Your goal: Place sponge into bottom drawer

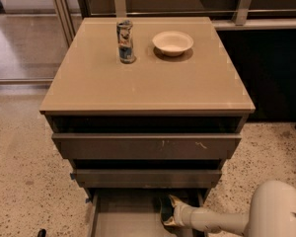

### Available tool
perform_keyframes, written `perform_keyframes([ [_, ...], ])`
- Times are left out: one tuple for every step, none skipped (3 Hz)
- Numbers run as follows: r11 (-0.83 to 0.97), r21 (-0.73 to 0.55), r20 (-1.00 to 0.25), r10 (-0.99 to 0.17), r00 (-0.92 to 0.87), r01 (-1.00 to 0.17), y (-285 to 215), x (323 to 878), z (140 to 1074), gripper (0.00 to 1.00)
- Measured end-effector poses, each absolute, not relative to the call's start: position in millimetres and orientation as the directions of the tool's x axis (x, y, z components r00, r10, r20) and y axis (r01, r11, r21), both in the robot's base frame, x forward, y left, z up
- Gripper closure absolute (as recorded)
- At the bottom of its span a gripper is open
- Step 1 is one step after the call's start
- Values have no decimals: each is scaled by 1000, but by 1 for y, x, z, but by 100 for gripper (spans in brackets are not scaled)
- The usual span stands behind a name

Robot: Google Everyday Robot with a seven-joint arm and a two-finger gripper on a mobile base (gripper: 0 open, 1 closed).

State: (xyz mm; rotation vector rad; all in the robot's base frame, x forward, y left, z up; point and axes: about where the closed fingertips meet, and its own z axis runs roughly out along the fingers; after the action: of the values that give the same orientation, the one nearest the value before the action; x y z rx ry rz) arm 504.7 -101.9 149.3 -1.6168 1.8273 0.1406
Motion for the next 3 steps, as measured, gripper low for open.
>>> perform_keyframes([
  [221, -348, -548, -836, 7, -911, -101, 504, 149, 0],
  [221, -348, -548, -836, 7, -911, -101, 504, 149, 0],
  [237, -345, -572, -820, 3, -908, -107, 502, 152, 0],
])
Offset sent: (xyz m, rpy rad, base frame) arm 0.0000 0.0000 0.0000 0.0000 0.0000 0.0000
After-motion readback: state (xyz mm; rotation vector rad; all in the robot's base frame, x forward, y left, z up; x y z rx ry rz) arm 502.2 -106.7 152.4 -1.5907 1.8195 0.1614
